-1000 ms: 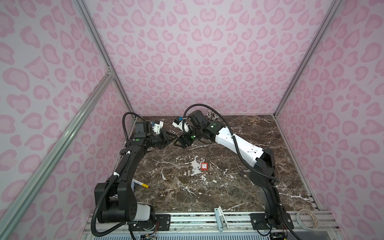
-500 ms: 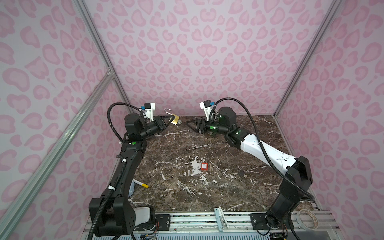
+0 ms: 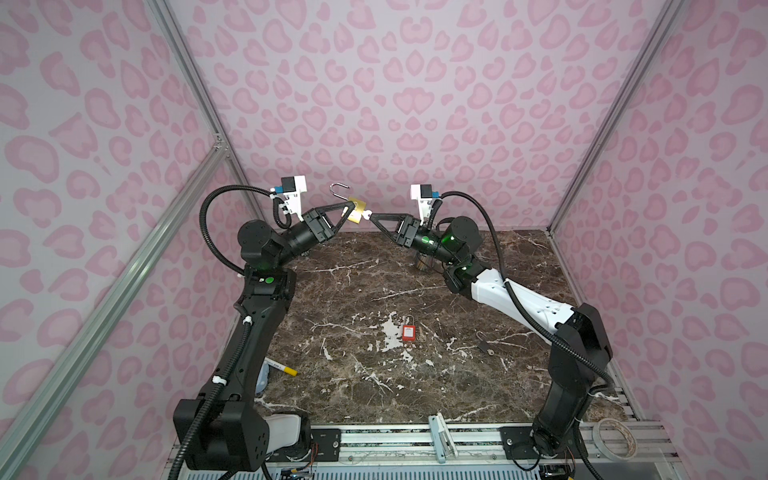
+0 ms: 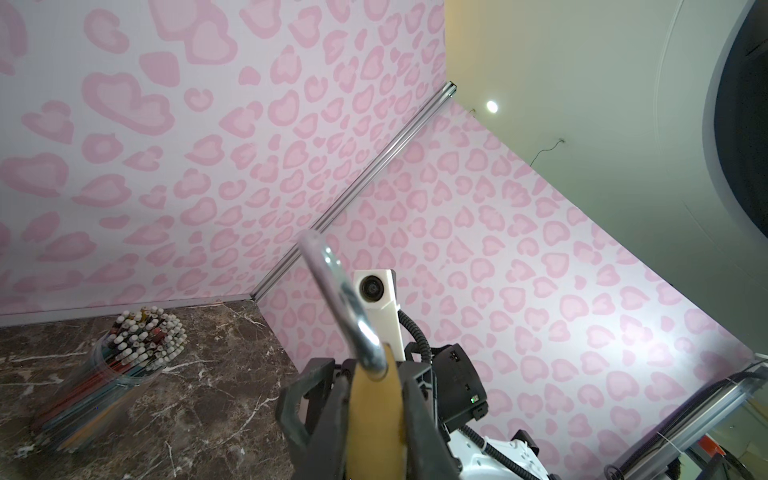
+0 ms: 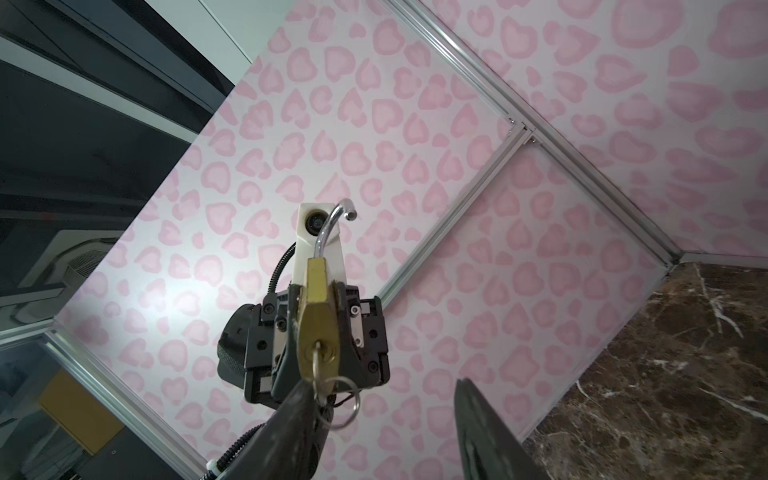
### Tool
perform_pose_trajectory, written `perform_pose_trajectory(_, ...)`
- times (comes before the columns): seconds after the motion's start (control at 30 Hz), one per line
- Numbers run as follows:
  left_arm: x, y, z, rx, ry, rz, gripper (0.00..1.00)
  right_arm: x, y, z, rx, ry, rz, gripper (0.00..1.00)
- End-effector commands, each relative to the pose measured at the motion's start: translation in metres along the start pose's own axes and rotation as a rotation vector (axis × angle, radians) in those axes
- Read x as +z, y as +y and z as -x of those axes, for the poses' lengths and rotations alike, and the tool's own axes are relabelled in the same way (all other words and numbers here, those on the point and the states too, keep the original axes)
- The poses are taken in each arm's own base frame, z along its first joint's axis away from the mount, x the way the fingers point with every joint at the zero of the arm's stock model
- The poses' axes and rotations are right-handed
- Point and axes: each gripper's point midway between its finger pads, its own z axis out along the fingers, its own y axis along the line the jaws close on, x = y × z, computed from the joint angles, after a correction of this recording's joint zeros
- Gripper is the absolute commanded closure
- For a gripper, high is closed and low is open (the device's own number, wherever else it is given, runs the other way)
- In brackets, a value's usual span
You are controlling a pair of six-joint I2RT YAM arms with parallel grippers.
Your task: Lock with the key
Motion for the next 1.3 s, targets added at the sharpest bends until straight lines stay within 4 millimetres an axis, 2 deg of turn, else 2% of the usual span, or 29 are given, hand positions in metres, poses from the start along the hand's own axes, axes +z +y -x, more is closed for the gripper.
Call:
perform_pose_trajectory(0.0,0.001,-0.017,0.009,0.039,-0.03,-0.06,0.96,0.002,0.027,0.0,-0.007,-0.01,0.107,0.46)
perform_pose_trajectory(0.47,0.003,-0.017,0.0,0.025,-0.023,-0.072,0.96,0.015,0.033,0.005,-0.015,-0.016,0.097,0.65)
perform_pose_trajectory(0.73,0.001,-0.018,0.001,0.027,-0.037,-0.073,0.96,0.022,0.034,0.004,-0.014,-0.004,0.09,0.65)
perform_pose_trajectory(0.83,0.001,-0.02,0.001,0.025,-0.038,-0.082,0.96,0.022,0.029,0.004,-0.009,-0.005,0.081,0.61)
perform_pose_trajectory(1.13,-0.001,-0.022,0.001,0.03,-0.046,-0.081,0.96,0.022,0.01,0.003,-0.003,-0.006,-0.003,0.58)
perform_pose_trajectory(1.27,-0.001,-0.019,-0.001,0.022,-0.046,-0.075,0.96,0.02,0.009,0.002,-0.01,0.005,-0.012,0.64)
